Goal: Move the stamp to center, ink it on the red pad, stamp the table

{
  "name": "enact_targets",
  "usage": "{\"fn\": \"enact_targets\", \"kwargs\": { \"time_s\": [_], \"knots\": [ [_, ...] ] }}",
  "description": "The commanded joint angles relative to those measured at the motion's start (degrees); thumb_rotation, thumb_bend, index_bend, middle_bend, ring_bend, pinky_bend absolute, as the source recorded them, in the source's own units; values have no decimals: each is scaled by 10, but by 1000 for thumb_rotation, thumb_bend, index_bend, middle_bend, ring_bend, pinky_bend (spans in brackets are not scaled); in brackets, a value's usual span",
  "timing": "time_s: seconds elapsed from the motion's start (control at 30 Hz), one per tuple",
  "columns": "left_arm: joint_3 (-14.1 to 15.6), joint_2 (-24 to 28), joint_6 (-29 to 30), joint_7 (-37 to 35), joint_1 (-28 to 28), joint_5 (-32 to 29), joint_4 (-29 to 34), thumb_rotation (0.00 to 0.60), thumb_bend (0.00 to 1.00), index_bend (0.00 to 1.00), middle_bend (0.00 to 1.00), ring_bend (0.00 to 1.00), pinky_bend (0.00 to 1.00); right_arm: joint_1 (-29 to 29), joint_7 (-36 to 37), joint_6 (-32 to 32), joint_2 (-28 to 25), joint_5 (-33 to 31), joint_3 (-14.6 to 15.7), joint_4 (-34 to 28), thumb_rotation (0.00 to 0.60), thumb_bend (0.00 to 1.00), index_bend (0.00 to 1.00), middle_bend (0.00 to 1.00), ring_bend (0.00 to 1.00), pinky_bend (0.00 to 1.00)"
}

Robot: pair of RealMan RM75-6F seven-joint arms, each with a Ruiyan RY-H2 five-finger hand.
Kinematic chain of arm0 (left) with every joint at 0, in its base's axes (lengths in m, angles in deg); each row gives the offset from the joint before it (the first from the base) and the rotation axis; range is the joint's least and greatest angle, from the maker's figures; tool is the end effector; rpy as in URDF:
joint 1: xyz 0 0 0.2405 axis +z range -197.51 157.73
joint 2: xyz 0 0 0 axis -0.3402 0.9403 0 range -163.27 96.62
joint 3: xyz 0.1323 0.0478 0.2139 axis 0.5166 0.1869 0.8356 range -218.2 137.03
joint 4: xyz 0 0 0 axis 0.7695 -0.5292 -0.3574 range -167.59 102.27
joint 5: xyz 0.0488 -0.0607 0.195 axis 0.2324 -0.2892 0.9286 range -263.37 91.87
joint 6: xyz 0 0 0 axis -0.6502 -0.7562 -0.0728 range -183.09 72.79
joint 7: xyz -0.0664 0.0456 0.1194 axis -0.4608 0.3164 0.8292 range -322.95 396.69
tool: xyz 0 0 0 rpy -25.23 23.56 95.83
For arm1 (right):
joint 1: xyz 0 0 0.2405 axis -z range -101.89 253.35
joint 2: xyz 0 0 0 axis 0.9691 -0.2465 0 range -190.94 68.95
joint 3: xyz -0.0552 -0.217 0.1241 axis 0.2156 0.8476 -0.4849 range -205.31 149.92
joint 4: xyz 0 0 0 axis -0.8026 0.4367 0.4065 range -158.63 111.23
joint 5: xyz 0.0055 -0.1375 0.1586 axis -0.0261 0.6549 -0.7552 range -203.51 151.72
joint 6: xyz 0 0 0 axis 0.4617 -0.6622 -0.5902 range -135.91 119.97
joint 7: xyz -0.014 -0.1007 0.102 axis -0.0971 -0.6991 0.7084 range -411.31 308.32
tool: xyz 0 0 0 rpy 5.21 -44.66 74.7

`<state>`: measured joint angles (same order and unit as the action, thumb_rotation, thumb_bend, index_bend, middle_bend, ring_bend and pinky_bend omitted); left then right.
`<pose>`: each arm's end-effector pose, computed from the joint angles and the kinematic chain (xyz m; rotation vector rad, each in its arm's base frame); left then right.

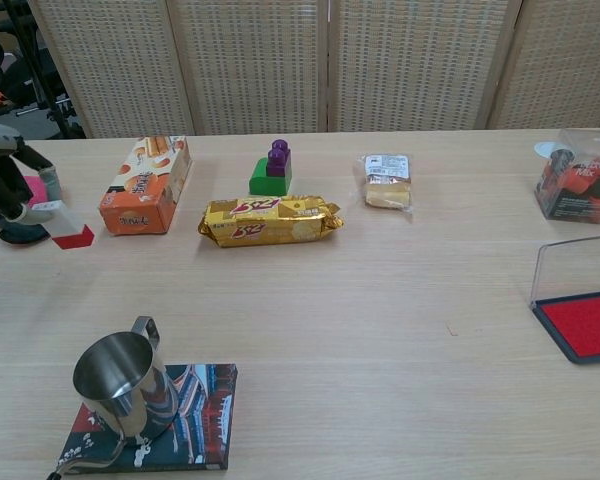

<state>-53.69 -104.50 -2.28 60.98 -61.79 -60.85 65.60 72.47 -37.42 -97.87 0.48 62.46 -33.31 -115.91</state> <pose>-0.2144 0.3496 0.0684 -1.4247 -1.4150 -0.6437 -0.3048 -0.1814 0.1893 1.2712 -0.9469 1.1485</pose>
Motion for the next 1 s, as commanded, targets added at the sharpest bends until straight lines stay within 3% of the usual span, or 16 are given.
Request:
{"fn": "enact_targets", "kwargs": {
  "time_s": [0.03, 0.27, 0.43, 0.57, 1.0],
  "knots": [
    [-26, 53, 41, 53, -50, -48, 140, 600, 362, 577, 977, 1000, 933, 0, 2, 0, -1, -1, 0, 0, 600, 0, 10, 0, 0, 0],
    [-41, 10, 77, 102, -137, -155, 178, 600, 364, 577, 977, 1000, 933, 0, 8, 1, -2, -2, -1, 1, 600, 0, 10, 0, 0, 0],
    [-53, -89, 138, 135, -204, -202, 136, 600, 364, 577, 977, 1000, 933, -1, 19, 4, -5, -4, -1, 3, 600, 0, 10, 0, 0, 0],
    [-78, -139, 125, 130, -232, -259, 96, 600, 364, 577, 977, 1000, 933, -3, 28, 10, -6, -8, -3, 6, 600, 0, 10, 0, 0, 0],
    [-94, -247, 130, 165, -291, -292, -23, 600, 366, 577, 977, 1000, 933, -10, 66, 31, -12, -28, -9, 19, 600, 0, 10, 0, 0, 0]
  ]
}}
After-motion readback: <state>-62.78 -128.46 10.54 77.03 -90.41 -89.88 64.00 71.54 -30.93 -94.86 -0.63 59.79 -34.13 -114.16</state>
